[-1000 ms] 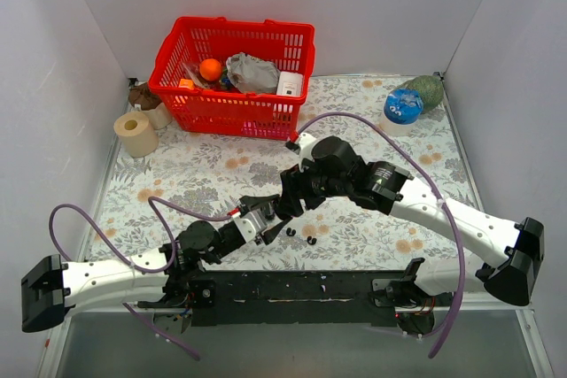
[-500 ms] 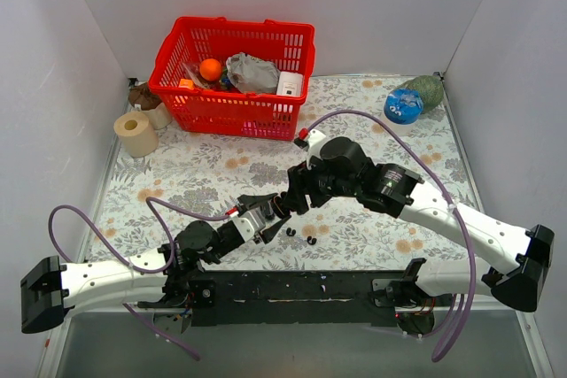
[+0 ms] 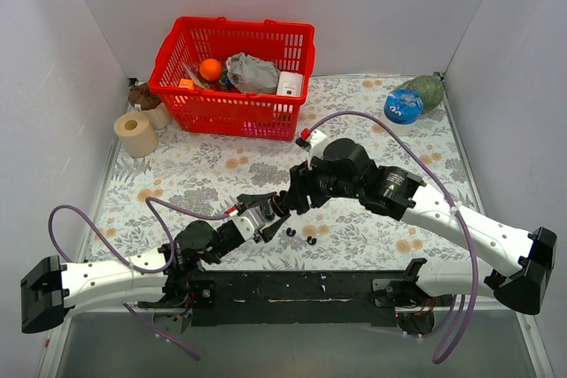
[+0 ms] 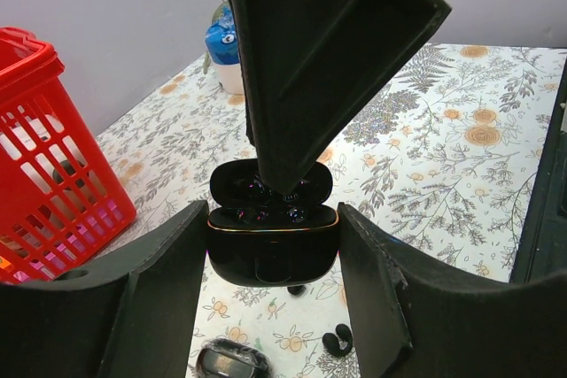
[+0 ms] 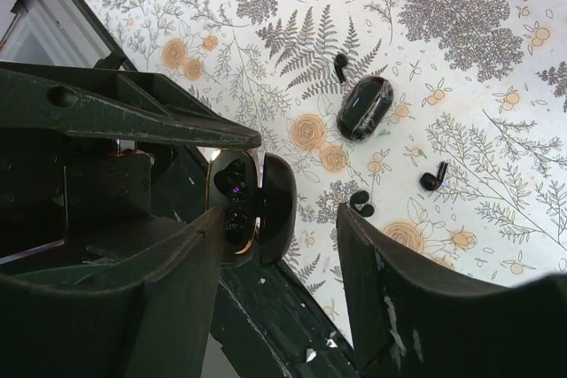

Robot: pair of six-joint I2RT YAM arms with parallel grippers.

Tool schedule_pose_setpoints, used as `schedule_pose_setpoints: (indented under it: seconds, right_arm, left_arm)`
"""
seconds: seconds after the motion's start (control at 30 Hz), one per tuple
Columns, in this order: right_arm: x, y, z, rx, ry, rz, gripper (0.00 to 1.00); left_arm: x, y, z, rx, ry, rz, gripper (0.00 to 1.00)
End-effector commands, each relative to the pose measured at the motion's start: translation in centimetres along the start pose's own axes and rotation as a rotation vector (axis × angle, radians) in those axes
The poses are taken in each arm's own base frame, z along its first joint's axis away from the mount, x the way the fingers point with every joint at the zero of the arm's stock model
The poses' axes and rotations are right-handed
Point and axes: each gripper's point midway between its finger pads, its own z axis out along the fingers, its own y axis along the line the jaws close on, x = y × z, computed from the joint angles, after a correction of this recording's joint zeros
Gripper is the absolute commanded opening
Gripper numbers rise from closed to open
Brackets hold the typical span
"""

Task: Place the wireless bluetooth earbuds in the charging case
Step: Open the charging case, then adjust the charging case.

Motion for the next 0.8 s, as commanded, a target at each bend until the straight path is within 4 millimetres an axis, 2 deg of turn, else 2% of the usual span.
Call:
schedule_pose_setpoints:
  seconds: [0.0,0.27,0.63,0.77]
  right_arm:
    - [-1.7,1.0,0.2,-0.046,-0.058,-0.003,0.59]
    - [-1.8,1.1,0.7,-0.051,-0.062,0.009,0.51]
    - [-0.7,0.3,1.2,-0.033,-0.034,0.028,0.45]
    - [-0.6,0.4,1.2,-0.040,-0.034,0.030,0.37]
  left_arm:
    - [-0.7,0.2,0.1,-0.014,-0.028,-0.008,0.00]
    - [-1.0,0.2,0.2,-0.013,-0.039,-0.012,0.00]
    - [-1.4,0.5,-0.1,-0.023,-0.053,-0.017,0.00]
    - [-1.6,0.6,-0.1,-0.029,-0.056,-0.018,0.00]
